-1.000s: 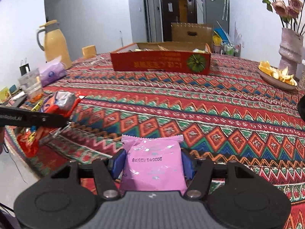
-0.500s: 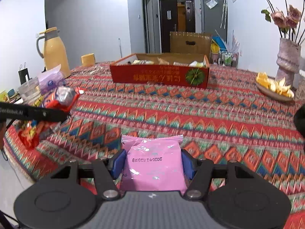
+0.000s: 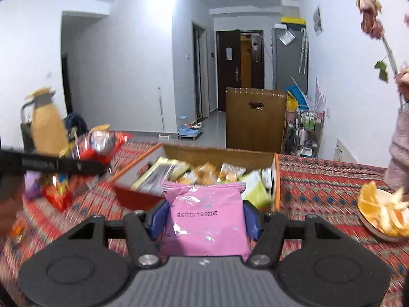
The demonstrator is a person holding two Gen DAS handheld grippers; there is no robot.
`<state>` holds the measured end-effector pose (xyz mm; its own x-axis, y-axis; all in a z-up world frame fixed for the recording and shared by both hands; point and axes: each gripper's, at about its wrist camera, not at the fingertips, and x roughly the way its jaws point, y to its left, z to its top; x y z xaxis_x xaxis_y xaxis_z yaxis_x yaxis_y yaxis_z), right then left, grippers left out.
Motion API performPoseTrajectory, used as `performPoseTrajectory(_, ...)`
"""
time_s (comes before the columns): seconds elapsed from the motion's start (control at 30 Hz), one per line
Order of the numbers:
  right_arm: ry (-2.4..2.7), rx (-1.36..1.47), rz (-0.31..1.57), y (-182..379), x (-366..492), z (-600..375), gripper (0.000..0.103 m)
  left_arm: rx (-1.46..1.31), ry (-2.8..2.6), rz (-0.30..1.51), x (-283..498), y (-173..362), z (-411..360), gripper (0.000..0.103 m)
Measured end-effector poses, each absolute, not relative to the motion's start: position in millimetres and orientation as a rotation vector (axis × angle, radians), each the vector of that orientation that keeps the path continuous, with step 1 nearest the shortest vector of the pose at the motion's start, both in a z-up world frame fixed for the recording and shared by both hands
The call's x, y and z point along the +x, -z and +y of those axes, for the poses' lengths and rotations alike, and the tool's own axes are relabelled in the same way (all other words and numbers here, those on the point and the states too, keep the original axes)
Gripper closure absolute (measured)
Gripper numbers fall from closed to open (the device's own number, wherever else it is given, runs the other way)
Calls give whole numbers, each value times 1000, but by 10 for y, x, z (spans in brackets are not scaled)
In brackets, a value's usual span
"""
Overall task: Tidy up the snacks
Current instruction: 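Lift the held packets and carry both grippers over the box, then open both grippers to release the packets into the box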
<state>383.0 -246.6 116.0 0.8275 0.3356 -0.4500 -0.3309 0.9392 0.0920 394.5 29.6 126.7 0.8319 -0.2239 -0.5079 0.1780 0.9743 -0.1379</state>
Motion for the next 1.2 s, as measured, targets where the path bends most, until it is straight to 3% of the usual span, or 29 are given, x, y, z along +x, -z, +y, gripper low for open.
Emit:
performPoseTrajectory(0.27, -276, 86, 605, -859, 5166, -2382, 42, -113, 178, 674, 5131, -971, 157, 50)
performPoseTrajectory(0.5, -169, 66, 684, -471, 5864, -2231, 39, -85, 183, 747, 5705, -543, -57, 47)
performPoseTrajectory(0.57, -155, 48, 682, -392, 5923, -2203, 31, -87, 170, 746, 5758, -455, -76, 34)
performPoseTrajectory(0.67, -159, 29, 685, -307, 5968, -2169, 27, -86, 195, 737, 5774, -365, -97, 27)
performPoseTrajectory(0.9, -161, 50, 691, -271, 5989, -2215, 27, -86, 202, 709, 5677, -462, -100, 20)
performPoseTrajectory(1.2, -179, -5, 567, -780, 5330, -2262, 19, -53, 206, 594, 4951, -974, 40, 14)
